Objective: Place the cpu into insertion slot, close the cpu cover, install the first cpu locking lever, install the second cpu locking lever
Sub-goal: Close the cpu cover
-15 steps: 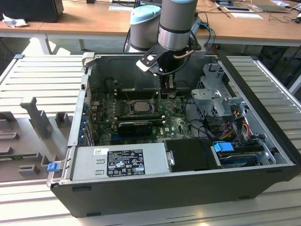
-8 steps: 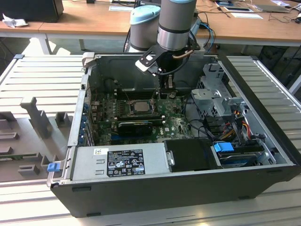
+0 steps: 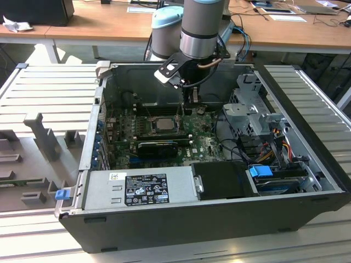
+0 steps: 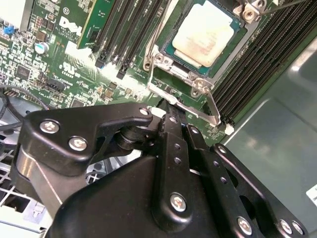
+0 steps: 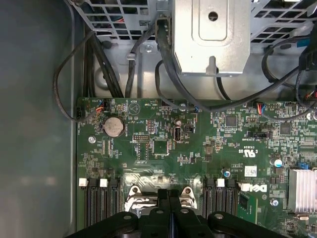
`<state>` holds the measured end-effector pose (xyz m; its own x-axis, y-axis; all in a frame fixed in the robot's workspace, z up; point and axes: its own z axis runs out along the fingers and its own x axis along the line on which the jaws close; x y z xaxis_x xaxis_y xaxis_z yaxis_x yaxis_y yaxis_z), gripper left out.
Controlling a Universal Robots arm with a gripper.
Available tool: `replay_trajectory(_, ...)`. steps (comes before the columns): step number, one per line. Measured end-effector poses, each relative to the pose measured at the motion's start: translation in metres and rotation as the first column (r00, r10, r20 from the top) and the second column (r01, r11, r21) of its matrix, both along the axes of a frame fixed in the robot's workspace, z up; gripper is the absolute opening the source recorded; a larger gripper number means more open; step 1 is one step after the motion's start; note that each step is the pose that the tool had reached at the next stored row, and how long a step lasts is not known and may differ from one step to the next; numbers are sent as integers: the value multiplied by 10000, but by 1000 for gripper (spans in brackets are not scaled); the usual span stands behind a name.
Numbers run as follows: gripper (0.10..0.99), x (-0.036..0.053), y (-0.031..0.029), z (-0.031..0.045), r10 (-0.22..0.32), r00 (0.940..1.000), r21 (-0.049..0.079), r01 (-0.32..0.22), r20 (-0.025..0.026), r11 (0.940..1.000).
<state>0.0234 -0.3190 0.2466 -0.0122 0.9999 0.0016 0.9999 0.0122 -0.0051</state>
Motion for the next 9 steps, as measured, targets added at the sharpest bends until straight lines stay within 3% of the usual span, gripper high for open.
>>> replay_trajectory(9, 106, -92, 0, -1, 0, 10000, 0, 0, 0, 10000)
